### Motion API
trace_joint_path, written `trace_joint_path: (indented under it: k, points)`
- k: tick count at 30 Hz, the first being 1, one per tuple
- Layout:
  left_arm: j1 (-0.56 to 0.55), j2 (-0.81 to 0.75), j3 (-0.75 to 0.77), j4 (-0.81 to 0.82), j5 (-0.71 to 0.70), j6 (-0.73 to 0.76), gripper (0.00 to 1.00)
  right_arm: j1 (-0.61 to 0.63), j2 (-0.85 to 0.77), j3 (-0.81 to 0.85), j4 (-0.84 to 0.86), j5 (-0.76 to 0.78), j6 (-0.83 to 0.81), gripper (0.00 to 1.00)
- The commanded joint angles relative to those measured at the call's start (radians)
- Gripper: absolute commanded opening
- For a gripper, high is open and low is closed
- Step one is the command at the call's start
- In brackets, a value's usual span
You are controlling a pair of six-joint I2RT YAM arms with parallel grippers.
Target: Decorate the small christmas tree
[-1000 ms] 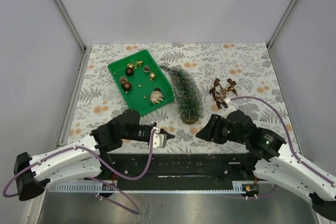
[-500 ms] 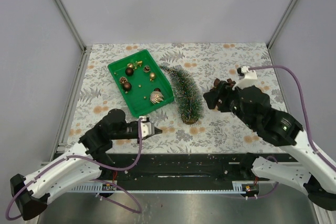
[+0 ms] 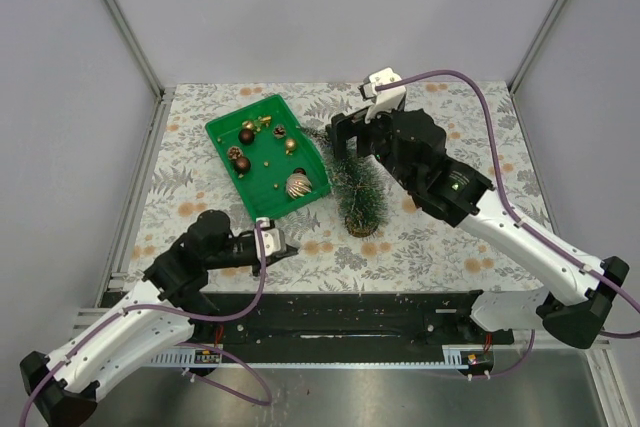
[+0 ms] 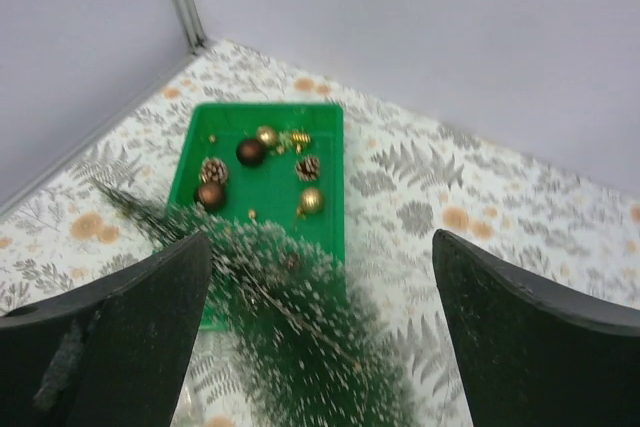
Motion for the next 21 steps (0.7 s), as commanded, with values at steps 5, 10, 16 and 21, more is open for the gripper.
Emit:
trace_joint_path:
  k: [5, 10, 16, 21]
  points:
    - [0.017, -0.039, -0.032, -0.011, 0.006, -0.037, 0.00, 0.012, 0.095, 0.105, 0.260, -0.203, -0.235, 0.99]
    - [0.017, -0.036, -0.037, 0.001, 0.005, -0.040, 0.00, 0.019, 0.074, 0.064, 0.277, -0.275, -0.252, 0.99]
    - [0.017, -0.039, -0.046, 0.026, -0.004, -0.050, 0.00, 0.020, -0.031, -0.027, 0.335, -0.323, -0.247, 0.99]
    - [0.029, -0.059, -0.061, 0.017, -0.007, -0.082, 0.00, 0.032, -0.042, -0.030, 0.317, -0.437, -0.273, 0.99]
